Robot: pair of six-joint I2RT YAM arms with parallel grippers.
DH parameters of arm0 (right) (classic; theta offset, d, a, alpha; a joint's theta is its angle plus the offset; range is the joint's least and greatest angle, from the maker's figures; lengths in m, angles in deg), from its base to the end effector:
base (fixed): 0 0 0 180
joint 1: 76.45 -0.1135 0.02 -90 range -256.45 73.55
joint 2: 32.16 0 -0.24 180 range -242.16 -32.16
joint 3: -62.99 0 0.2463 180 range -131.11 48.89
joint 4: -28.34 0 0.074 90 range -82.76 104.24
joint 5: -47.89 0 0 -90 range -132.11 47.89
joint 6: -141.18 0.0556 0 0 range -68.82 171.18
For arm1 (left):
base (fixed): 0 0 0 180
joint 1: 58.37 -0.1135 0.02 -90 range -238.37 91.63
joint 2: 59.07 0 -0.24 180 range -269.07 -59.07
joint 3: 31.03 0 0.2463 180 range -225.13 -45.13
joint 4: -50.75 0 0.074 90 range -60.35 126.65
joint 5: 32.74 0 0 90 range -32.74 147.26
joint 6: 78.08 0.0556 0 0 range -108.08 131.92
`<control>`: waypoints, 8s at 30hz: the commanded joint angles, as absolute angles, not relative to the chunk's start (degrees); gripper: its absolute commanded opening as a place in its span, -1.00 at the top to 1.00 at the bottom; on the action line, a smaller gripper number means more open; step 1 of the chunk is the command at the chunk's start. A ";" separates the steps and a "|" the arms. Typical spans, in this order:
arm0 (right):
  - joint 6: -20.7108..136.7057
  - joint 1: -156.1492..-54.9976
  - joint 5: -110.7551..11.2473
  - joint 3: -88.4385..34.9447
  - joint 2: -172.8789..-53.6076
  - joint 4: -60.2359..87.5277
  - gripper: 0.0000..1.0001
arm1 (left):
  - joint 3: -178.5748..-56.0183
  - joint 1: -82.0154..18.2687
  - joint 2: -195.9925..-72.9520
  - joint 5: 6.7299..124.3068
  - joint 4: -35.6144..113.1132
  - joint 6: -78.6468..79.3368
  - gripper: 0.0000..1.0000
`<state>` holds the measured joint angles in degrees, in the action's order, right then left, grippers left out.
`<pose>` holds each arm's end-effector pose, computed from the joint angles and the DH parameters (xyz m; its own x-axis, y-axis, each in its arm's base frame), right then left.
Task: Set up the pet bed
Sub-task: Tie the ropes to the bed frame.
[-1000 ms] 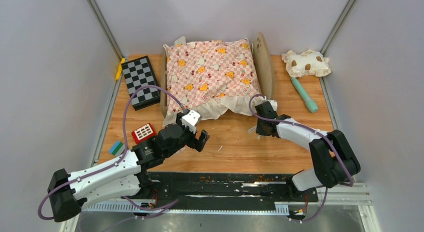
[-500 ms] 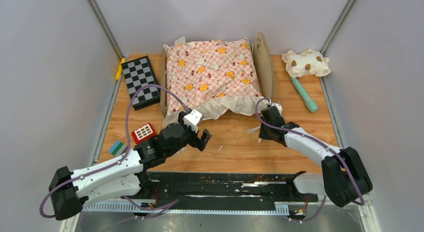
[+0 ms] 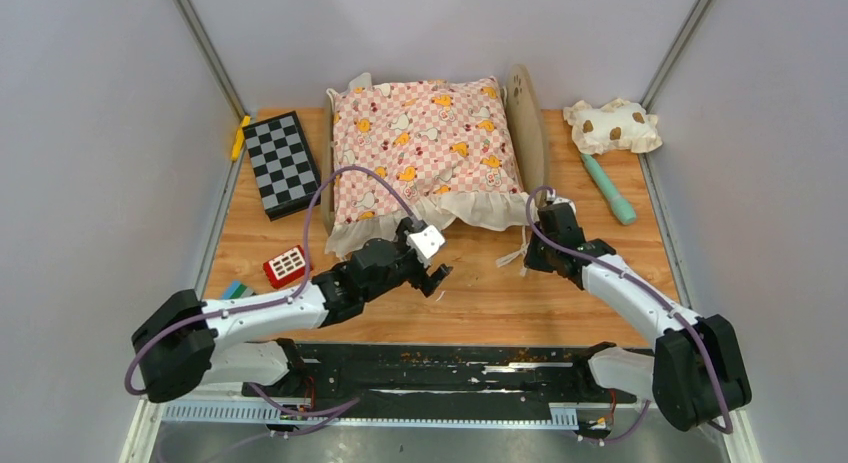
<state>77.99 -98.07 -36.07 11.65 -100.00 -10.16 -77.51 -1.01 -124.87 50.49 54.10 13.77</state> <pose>0.2251 0.0829 0.1599 -0.8196 0.1576 -0.5508 0.0665 0.9811 0.1818 0.1556 -0.2308 0.2154 -0.1233 0.2519 -0.9599 0.7795 0.6232 0.0635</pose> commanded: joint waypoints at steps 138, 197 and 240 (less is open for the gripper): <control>66.48 -83.92 -60.59 4.47 -93.30 -21.58 1.00 | -107.12 3.01 -189.82 69.21 118.11 45.88 -0.07; 79.98 -77.06 -59.61 6.80 -107.65 3.21 0.12 | -113.22 -0.45 -179.05 74.57 84.68 17.35 1.00; 82.53 -77.11 -64.97 11.17 -107.47 14.50 0.84 | -121.16 -2.88 -174.80 68.71 61.01 -5.28 1.00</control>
<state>83.06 -77.38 -64.33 10.65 -111.73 12.92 -118.07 -2.23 -178.55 70.14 63.30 -0.85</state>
